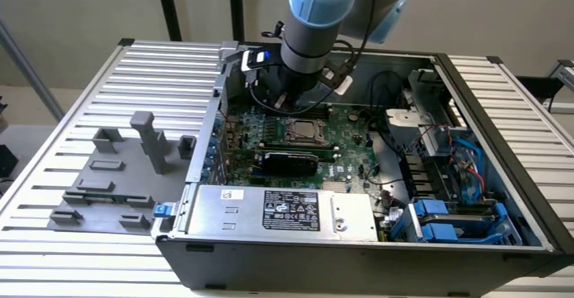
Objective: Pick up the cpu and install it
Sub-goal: 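Install the first cpu locking lever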
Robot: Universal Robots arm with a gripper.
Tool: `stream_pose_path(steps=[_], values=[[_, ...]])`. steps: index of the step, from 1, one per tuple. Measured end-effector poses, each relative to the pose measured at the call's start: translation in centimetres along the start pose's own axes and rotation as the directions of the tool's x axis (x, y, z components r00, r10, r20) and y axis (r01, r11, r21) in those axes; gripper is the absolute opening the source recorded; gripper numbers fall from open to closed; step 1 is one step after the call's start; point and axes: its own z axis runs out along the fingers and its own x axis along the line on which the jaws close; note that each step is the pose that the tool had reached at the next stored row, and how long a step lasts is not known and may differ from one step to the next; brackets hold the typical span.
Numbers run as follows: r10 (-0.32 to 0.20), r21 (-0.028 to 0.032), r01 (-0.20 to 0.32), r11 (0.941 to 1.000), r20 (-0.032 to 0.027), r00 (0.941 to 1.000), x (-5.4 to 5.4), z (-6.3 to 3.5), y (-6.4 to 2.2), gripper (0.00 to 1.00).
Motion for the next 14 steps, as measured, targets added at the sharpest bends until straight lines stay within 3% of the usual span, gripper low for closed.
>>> stream_pose_path(steps=[5,14], values=[[0.001,-0.0079,-0.001,1.0,0.0113,0.9999,0.14,0.19,0.34,0.11],[0.001,-0.0097,-0.001,1.0,0.0141,0.9999,0.29,0.46,0.41,0.11]])
